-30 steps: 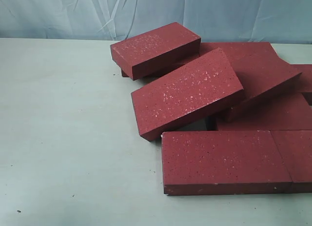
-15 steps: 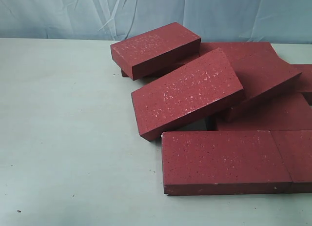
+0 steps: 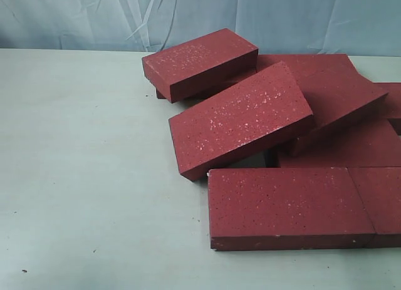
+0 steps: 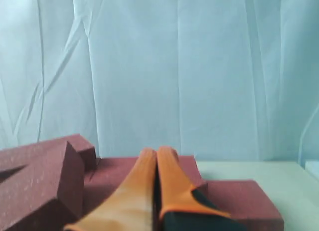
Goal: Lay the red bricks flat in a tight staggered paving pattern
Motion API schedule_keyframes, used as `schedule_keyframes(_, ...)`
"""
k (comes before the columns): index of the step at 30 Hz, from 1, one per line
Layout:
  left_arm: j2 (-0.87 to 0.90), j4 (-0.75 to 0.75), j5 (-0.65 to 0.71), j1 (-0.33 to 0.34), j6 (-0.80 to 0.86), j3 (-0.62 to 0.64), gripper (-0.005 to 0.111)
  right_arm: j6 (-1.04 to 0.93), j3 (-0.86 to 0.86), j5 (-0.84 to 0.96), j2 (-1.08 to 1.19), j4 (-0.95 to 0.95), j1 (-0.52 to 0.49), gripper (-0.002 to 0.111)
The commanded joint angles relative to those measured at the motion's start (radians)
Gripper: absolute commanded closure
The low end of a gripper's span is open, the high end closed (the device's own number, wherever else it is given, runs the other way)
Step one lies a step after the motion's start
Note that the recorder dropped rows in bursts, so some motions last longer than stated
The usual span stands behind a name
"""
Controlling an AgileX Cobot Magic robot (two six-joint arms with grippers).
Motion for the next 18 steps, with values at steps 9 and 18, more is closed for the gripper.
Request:
schedule_keyframes(9, -0.004, 0.0, -0.003, 0.005, -0.005, 0.001, 0.107, -0.004, 0.002, -0.211, -0.006, -0.003, -0.003, 0.109)
schedule_keyframes(18, -0.004, 0.0, -0.01, 0.005, -0.005, 0.001, 0.107, -0.004, 0.002, -0.266, -0.006, 0.008, -0.003, 0.109)
